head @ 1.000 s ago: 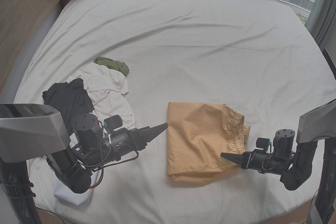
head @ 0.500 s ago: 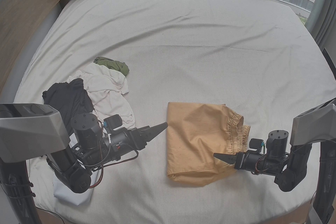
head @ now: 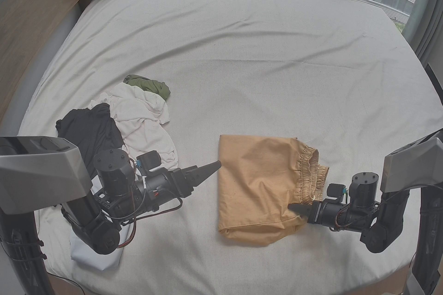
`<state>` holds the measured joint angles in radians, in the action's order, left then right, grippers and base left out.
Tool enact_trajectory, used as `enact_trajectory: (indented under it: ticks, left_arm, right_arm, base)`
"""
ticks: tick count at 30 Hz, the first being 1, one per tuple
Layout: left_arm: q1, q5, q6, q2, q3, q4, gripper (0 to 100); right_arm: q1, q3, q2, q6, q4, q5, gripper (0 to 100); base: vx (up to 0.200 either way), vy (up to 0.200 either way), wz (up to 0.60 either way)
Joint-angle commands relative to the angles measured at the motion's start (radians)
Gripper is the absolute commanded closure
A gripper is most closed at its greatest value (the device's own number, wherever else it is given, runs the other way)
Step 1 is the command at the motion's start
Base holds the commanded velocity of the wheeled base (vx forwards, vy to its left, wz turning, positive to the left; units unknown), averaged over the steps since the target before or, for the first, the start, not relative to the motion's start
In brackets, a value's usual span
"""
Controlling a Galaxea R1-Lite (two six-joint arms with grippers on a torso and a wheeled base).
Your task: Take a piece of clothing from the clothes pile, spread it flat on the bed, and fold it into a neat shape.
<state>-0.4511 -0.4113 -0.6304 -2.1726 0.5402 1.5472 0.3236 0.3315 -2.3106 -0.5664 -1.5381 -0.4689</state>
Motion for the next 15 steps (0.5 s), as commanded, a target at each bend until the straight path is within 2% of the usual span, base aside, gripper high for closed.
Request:
enact_trajectory:
  ticks: [1, 6, 15]
  left_arm:
    - [0.000, 0.000, 0.000, 0.000, 0.001, 0.001, 0]
    - [0.002, 0.000, 0.000, 0.002, 0.003, 0.001, 0]
    - [0.003, 0.000, 0.001, 0.004, 0.003, 0.001, 0]
  right_arm:
    - [0.005, -0.003, 0.011, -0.006, -0.002, -0.017, 100]
    - [0.035, -0.015, 0.091, -0.056, -0.002, -0.033, 100]
    - [0.066, -0.031, 0.204, -0.061, -0.002, -0.034, 100]
  base:
    - [0.000, 0.000, 0.00]
    - [0.000, 0.000, 0.00]
    - [0.000, 0.000, 0.00]
